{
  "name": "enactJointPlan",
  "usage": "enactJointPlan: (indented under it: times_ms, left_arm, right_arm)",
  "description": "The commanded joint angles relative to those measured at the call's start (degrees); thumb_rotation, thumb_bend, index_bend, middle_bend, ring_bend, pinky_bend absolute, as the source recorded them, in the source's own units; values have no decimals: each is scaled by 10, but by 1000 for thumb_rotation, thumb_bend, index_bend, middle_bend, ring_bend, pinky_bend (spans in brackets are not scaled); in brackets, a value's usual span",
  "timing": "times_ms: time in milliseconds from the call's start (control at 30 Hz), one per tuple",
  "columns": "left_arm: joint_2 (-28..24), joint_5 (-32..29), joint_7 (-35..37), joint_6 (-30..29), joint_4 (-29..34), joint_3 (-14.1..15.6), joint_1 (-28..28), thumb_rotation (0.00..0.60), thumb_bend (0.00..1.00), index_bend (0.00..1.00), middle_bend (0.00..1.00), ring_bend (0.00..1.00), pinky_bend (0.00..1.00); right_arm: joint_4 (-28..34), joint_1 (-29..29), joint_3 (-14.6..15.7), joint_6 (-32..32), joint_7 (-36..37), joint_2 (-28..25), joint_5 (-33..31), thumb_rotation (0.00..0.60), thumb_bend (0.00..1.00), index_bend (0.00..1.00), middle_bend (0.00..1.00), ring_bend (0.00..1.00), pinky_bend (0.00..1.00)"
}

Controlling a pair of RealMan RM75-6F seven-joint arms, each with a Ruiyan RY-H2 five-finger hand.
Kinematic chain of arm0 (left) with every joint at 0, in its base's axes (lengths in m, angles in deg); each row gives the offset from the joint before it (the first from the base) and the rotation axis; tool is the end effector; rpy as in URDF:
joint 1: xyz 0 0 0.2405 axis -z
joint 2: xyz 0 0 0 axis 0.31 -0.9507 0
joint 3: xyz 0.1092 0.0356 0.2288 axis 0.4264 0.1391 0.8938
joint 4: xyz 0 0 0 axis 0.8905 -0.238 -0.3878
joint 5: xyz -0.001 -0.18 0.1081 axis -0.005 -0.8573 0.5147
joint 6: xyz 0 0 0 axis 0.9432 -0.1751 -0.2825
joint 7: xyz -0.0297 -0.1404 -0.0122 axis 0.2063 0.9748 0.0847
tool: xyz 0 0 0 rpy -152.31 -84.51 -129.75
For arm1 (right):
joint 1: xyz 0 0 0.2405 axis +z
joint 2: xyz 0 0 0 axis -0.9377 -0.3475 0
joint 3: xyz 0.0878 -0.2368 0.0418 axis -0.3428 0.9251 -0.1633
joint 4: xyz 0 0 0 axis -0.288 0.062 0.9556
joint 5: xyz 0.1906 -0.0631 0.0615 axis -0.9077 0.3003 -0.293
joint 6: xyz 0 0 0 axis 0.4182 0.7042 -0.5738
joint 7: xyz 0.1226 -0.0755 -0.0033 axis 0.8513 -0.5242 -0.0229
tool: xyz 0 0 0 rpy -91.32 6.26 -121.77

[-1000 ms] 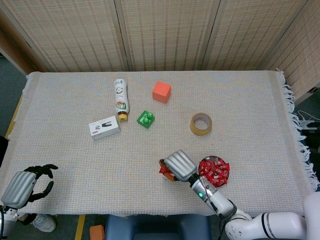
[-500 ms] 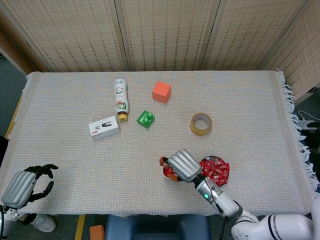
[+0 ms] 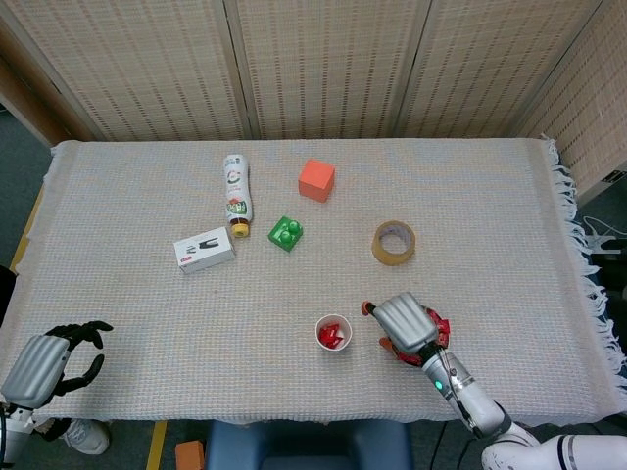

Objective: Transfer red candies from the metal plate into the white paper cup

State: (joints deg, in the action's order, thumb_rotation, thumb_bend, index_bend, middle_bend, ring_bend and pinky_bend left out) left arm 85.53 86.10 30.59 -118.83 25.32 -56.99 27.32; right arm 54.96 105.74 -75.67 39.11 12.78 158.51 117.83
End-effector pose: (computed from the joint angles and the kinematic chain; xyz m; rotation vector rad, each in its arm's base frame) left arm -0.2893 0.1793 0.1540 -1.5742 -1.0663 -1.0220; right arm -0.1615 -0.2618 0.0135 2.0247 -0.8031 0.7451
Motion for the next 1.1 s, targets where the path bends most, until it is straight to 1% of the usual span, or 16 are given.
enactJointPlan:
  times_ms: [33,167,400,533,700,1100]
  left_arm:
    - [0,0,-1,0,0,0,0,600,432,301,477,398,414]
    - [0,-2,0,0,0,-1,0,600,432,301,477,398,415]
    - [-1,-2,0,1,0,-1,0,600,433,301,477,399,415]
    - [-1,-2,0,1,0,-1,0,600,432,302,477,398,415]
    - [-1,-2,0,1,1,0,0,600,433,301,477,399,415]
    - [-1,-2,0,0,1,0,0,600,432,301,477,398,415]
  right_arm:
    - [-6,-6,2,-12,-14,-15,-59,600,54,304,880,776,1000]
    - [-9,-2,3,-31,-18,-26,-98,600,53,260,880,776,1000]
    - [-14,3,13,-40,-35,-32,-143,600,52,256,880,776,1000]
    - [-18,4,18,-41,-41,-32,-158,600,53,258,880,776,1000]
    - [-31,6,21,-44,-40,-25,-171,600,52,289,880,776,1000]
    - [-67,12,14,-70,-7,-13,-195,600,53,307,880,776,1000]
